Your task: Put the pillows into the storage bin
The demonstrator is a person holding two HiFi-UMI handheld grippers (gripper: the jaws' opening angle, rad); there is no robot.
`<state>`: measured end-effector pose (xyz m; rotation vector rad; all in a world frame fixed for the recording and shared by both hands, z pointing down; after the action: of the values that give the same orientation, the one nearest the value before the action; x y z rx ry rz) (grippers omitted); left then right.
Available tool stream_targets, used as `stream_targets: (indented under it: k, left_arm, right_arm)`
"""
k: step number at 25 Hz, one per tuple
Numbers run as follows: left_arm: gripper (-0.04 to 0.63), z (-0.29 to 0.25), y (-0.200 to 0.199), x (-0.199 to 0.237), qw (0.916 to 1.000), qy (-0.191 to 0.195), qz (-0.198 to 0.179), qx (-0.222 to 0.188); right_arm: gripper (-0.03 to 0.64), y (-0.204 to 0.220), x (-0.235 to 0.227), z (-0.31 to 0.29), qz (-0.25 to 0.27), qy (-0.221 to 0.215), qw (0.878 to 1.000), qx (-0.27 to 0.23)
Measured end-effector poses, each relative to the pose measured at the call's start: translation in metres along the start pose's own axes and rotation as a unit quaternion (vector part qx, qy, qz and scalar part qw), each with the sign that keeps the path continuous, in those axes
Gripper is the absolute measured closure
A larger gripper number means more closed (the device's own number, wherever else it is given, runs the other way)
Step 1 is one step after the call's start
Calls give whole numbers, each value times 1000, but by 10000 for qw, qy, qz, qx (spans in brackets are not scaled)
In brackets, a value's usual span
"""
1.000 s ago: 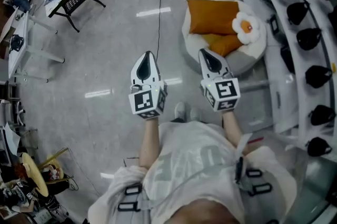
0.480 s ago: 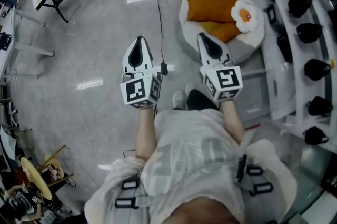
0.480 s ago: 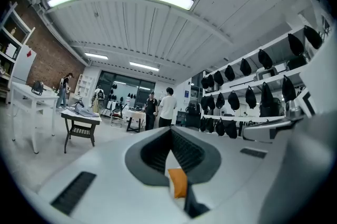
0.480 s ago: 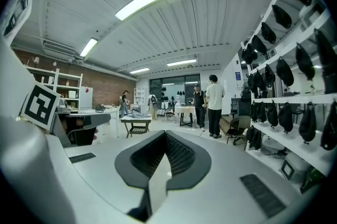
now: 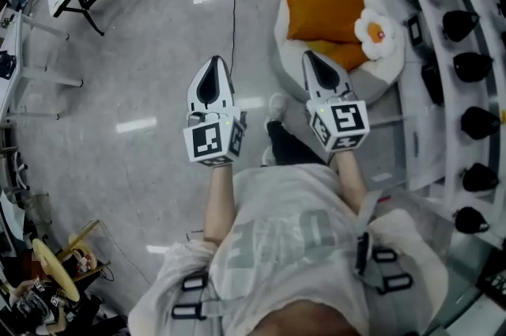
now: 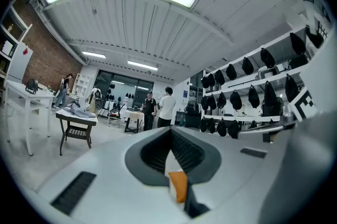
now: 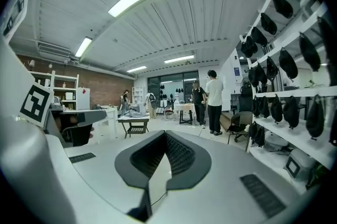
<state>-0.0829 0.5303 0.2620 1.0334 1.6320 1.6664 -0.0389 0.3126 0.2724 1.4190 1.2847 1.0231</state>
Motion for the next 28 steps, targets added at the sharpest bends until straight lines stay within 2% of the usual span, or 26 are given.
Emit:
stream_targets:
  k: [8, 13, 16, 20, 23, 25, 26, 28]
  left_arm:
    - [588, -106, -21, 31, 9995, -275, -22, -137]
    - [588, -181, -21, 49, 9990, -444, 58, -91]
    - [588, -215, -31, 56, 9991, -379, 25, -181]
    - [588, -254, -42, 67, 9995, -286, 56, -102]
    - [588, -278, -40, 73, 9992, -367, -57, -166]
    - [588, -312, -28, 58, 9995, -179, -161, -213]
    - [588, -330, -26, 54, 9997, -33, -75, -225]
    - [588, -355, -32, 78, 9998, 16, -71, -195]
  right_arm:
    - [609, -14, -59, -114, -4, -144, 9999, 20]
    - [609, -24, -106, -175, -39, -20, 10000, 66]
    - [609, -39, -120, -206, 30, -25, 10000, -1]
    - [609, -65, -123, -237, 37, -11, 9998, -186]
    - [609, -70, -119, -266, 80, -250, 9991, -341]
    - [609, -64, -141, -277, 64, -123, 9994, -318]
    - [609, -59, -150, -284, 109, 5, 9996, -258]
    - [609, -54, -138, -320, 145, 83, 9998, -123]
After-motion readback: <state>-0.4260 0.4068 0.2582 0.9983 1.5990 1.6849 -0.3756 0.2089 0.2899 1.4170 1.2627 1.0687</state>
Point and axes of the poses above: the fingertips, and each gripper's own axes: z backward along the fingers, x to its left, y out of its underside, the point moved 5 cm from there along z, backward along the fingers, and after that the axes turned 5 degrees about y, right-handed, at the moved point
